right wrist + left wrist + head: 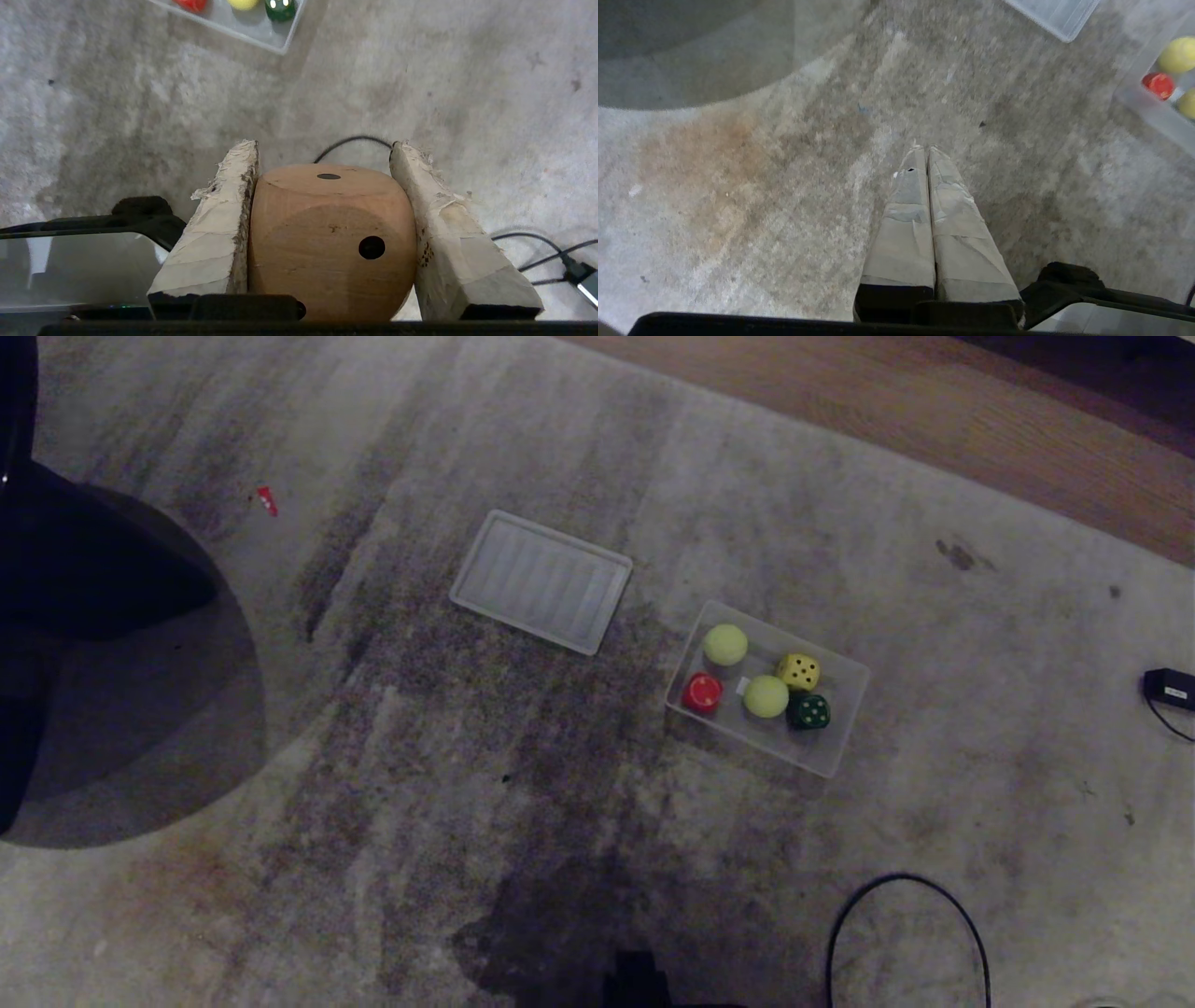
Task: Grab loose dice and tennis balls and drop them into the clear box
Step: Put the toys in the box
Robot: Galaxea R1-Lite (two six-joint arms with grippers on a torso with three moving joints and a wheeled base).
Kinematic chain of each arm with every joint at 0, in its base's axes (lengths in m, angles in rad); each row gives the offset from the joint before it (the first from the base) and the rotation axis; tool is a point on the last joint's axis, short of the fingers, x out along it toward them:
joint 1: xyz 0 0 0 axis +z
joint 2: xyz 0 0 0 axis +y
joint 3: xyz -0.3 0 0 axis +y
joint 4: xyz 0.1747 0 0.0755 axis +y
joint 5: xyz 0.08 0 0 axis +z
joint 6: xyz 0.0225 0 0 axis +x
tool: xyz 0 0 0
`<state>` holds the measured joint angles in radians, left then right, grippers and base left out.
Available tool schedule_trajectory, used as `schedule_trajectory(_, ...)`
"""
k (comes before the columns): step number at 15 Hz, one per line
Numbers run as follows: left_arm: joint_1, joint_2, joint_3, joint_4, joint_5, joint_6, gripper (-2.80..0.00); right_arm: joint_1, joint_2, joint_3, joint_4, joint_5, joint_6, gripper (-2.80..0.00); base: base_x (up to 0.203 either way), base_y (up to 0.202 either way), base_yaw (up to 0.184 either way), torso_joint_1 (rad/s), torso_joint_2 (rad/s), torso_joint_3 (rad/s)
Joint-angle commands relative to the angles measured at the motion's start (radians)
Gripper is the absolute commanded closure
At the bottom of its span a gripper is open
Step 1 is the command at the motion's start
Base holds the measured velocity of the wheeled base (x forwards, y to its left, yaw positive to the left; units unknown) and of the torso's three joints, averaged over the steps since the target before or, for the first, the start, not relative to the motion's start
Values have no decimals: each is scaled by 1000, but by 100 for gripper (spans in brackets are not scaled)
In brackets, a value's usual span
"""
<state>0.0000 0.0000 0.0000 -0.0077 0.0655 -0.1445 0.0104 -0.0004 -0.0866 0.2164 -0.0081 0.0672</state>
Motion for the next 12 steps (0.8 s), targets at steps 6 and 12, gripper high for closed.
schedule_trajectory(6, 0, 1, 1, 0, 0, -1, 0, 0, 0, 0, 1, 0, 0, 0, 0, 0, 0, 1, 2, -197)
schedule_trajectory(12, 0, 1, 2, 0, 0, -1, 0, 0, 0, -1, 1, 0, 0, 0, 0, 0, 0, 1, 2, -189)
